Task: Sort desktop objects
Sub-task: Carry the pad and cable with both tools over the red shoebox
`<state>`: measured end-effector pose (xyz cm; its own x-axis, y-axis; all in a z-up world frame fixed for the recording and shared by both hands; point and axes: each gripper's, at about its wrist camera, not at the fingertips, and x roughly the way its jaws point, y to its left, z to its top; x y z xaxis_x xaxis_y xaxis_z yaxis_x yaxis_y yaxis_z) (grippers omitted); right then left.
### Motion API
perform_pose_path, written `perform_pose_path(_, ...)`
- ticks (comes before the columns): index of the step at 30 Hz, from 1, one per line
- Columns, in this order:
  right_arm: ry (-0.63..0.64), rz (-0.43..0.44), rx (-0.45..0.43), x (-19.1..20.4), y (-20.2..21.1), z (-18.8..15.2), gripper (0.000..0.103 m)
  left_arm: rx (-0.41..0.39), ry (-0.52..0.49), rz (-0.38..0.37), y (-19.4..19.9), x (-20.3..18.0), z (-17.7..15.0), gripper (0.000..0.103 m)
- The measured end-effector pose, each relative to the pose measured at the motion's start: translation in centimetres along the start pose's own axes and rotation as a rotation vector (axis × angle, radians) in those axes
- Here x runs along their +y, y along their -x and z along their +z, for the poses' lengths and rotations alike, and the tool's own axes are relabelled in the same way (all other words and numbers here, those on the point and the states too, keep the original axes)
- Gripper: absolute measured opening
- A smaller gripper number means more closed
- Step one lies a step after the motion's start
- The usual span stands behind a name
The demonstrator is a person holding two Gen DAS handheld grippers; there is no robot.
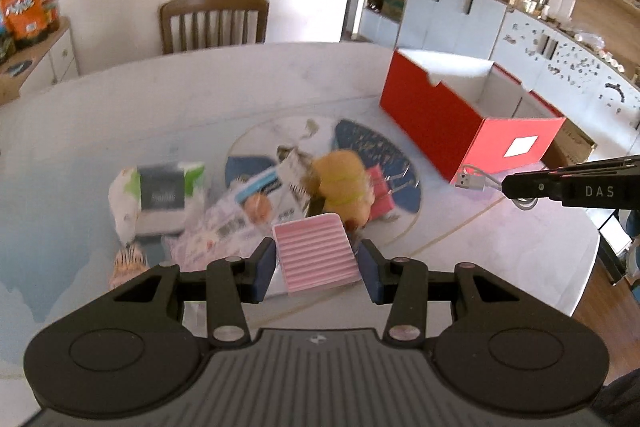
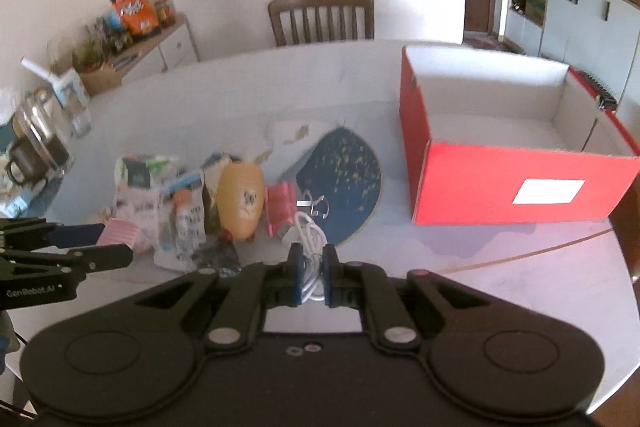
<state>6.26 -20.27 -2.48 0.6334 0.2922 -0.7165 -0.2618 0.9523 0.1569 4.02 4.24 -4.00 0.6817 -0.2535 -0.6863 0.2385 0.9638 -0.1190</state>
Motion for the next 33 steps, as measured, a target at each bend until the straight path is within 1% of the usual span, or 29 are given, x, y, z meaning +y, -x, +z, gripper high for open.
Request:
perform_pose_path(7, -0.048, -0.024, -0.053, -0.5, 2.3, 1.2, 0.009, -0.033, -0.026, -0.024, 1.0, -1.2, 2.2, 0.044)
perform_pose_path(15, -0.075, -0.044, -0.098, -2.1, 4.5, 2.5, 0.009, -0.074, -0.058, -0.073, 1.1, -4.0, 4.6, 0.044)
perform_pose_path(22, -0.072, -0.027, -0.125, -4.9, 4.9, 3.9, 0.009, -0.099, -0.075, -0.074, -0.1, -7.4, 7.1, 0.044)
perform_pose_path(33, -0.062, -0.001, -0.121, -10.3, 4.5, 6.0, 0.009, -0.091, -0.083, -0.076, -3.7, -13.2, 10.5, 0.044)
